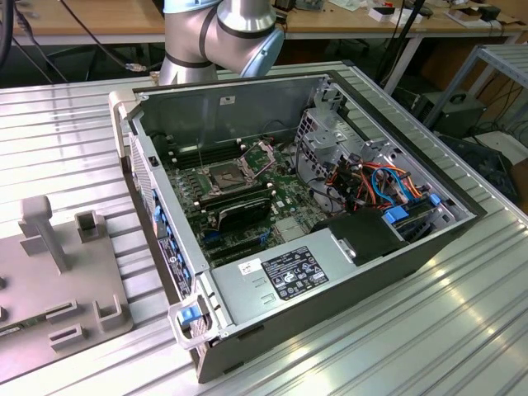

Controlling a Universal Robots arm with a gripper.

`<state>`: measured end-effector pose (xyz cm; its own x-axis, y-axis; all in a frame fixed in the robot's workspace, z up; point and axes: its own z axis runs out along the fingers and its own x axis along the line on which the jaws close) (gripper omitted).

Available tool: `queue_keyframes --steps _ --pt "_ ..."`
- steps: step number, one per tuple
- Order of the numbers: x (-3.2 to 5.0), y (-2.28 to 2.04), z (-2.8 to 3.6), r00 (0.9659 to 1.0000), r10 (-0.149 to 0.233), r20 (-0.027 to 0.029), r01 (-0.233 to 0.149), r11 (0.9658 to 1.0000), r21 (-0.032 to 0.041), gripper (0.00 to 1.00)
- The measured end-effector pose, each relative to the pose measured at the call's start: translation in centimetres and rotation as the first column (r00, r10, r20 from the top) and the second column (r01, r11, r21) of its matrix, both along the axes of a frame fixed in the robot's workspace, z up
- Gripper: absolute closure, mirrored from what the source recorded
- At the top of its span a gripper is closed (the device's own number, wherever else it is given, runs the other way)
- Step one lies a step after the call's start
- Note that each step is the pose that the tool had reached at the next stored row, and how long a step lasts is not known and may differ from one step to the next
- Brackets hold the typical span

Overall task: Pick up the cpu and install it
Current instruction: 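Pick up the cpu and move it towards the insertion slot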

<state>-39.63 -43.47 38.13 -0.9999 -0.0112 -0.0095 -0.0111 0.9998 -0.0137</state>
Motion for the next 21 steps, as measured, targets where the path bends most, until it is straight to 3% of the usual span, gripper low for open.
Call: queue_keyframes --steps 21 --pt "0.19 0.00 0.27 1.0000 0.000 -0.0002 0.000 1.0000 -0.0002 0.45"
